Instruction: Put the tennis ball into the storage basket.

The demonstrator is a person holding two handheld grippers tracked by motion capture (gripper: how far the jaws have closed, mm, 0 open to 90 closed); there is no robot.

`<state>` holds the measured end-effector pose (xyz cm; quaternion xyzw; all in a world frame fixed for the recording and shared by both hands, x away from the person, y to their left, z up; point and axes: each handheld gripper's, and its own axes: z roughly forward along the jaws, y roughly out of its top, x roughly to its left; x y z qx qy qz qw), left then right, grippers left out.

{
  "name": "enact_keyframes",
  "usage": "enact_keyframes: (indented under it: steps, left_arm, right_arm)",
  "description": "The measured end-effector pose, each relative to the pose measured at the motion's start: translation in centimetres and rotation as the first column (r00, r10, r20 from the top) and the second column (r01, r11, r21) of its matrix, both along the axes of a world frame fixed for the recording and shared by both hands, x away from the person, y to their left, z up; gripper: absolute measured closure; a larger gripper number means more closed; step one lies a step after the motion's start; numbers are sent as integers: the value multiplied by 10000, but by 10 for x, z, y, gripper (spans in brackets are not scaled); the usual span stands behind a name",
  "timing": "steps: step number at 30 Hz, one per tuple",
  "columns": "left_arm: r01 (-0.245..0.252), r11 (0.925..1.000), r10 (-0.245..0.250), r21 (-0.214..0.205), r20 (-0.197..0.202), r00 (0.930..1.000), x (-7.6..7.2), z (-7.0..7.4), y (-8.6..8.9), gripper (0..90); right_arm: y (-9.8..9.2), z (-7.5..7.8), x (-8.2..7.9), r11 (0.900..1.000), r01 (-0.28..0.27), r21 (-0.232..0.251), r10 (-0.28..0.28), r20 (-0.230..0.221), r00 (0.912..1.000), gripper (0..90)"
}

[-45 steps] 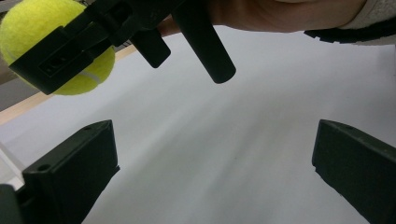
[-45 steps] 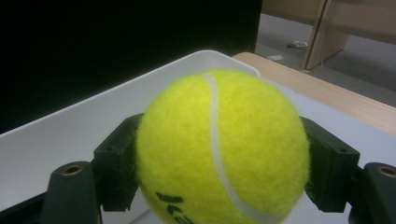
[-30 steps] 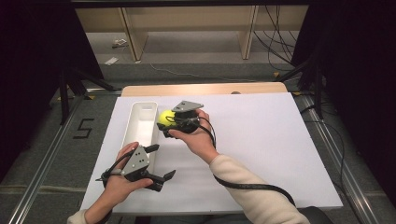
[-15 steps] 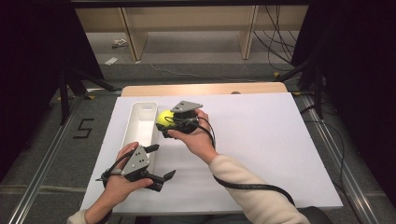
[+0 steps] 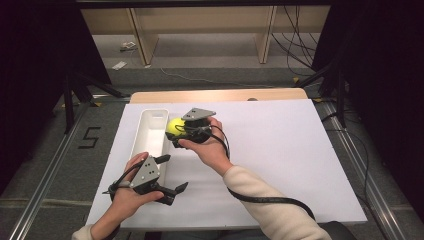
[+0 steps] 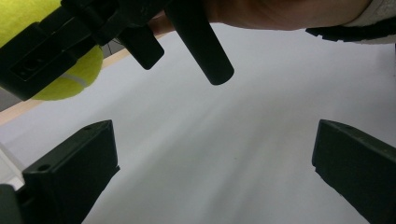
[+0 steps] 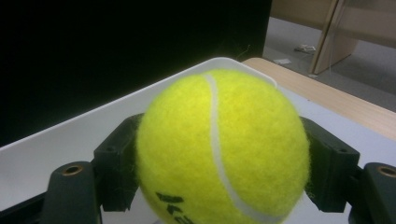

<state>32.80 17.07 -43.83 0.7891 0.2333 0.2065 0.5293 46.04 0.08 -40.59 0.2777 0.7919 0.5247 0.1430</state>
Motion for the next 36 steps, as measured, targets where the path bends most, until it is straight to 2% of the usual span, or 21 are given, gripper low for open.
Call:
enact_keyframes:
  steps: [36]
  left_arm:
    - [34,10000,-34,1,11,10000,0,0,0,0]
  right_arm:
    - [11,4,-2,9996,-268,-97,268,-8,9996,261]
